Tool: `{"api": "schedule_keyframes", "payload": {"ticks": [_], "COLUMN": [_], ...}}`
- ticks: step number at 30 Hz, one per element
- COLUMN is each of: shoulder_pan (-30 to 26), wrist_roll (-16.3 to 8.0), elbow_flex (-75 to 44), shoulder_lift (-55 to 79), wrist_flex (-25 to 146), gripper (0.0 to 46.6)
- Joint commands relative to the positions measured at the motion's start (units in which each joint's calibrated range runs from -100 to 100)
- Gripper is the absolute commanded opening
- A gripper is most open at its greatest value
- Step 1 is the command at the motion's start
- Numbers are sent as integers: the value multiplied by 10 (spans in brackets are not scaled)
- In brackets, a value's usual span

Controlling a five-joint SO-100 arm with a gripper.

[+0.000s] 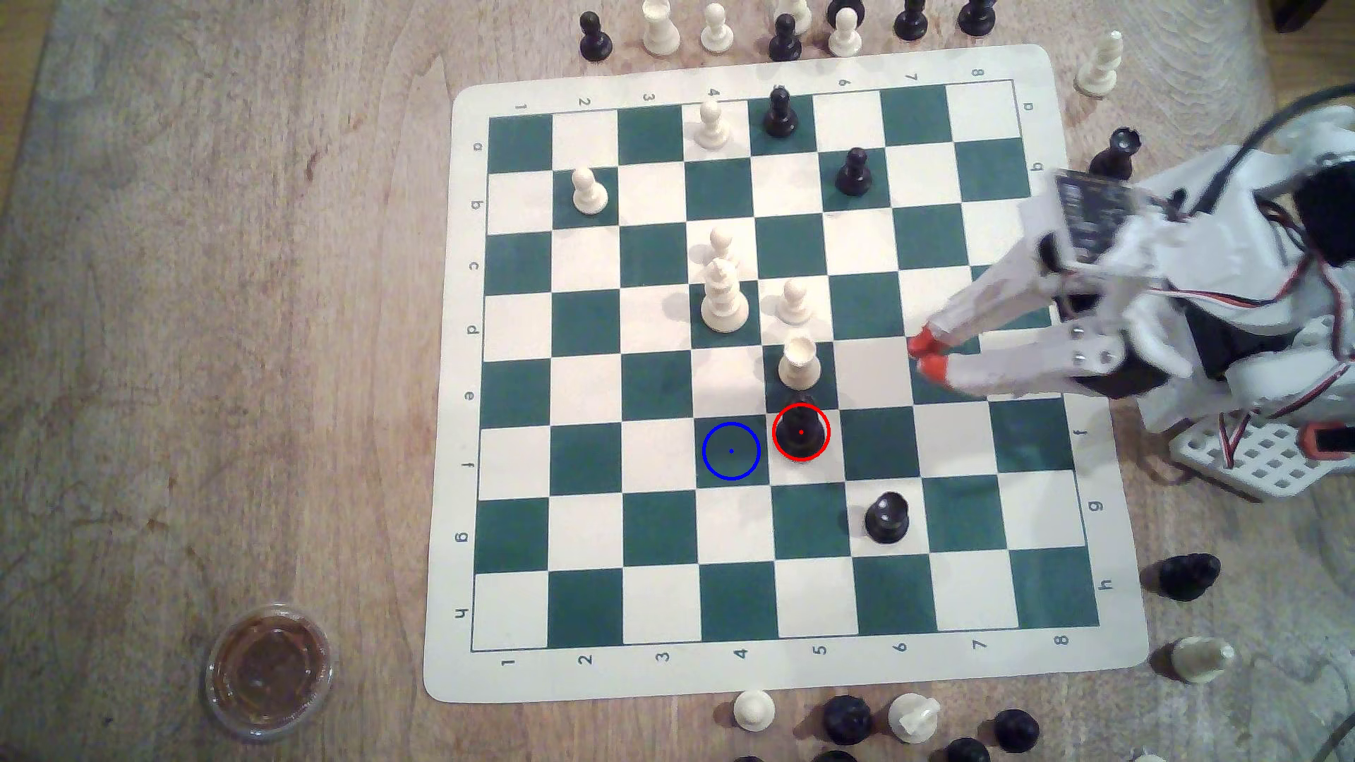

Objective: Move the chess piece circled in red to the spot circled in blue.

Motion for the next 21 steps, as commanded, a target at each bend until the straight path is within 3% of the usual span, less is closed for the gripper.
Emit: {"api": "schedule_keyframes", "payload": {"ticks": [1,4,7,9,14,21], "shoulder_pan": [9,3,1,-2,15,15], "wrist_roll": [1,-6,-15,-18,-23,-29], "elbow_flex": [-30,-41,-78,-85,-174,-207], "shoulder_lift": [82,126,206,228,346,412], "wrist_flex": [-22,-31,-40,-59,-66,-86], "gripper": [89,99,166,184,169,176]}}
